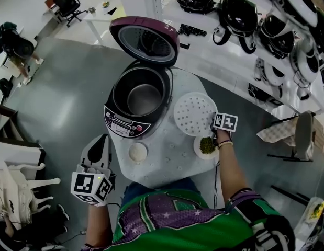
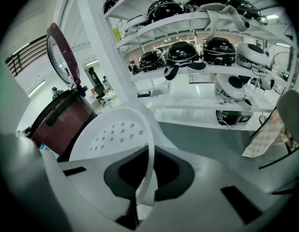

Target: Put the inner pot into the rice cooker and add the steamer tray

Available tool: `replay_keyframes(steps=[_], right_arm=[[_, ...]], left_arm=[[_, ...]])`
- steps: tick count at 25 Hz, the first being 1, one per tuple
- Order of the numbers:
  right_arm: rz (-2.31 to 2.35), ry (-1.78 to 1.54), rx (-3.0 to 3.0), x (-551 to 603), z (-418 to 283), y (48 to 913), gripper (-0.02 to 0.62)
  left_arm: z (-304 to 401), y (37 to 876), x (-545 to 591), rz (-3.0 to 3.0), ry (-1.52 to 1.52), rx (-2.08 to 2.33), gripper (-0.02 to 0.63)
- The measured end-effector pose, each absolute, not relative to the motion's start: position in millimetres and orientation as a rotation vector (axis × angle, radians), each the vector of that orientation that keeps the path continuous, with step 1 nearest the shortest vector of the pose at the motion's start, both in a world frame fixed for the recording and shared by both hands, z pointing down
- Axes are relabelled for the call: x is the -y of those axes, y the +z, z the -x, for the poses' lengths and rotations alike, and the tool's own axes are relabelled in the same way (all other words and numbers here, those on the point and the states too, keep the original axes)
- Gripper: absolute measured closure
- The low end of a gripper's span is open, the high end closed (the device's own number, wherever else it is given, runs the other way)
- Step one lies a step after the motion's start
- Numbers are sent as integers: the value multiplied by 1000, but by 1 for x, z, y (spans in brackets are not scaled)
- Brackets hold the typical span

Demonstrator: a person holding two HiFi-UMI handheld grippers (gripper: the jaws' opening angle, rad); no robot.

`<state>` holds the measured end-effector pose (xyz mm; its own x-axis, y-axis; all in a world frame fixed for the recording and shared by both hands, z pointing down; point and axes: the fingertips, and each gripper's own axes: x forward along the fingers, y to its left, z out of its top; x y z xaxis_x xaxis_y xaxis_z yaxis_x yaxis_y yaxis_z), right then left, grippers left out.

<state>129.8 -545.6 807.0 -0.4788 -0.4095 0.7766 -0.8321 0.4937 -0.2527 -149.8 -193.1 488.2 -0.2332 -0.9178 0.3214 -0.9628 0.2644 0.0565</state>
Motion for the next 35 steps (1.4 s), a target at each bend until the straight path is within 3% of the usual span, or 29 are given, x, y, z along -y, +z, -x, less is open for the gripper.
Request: replay_keyframes(steps=[18, 35], right_arm=[[-1328, 842, 2060, 484, -198, 714, 574], [-1539, 903, 2141, 372, -169, 624, 574]], left_arm=[[185, 469, 187, -2002, 66, 2053, 583], [242, 428, 155, -2238, 27, 1915, 583]])
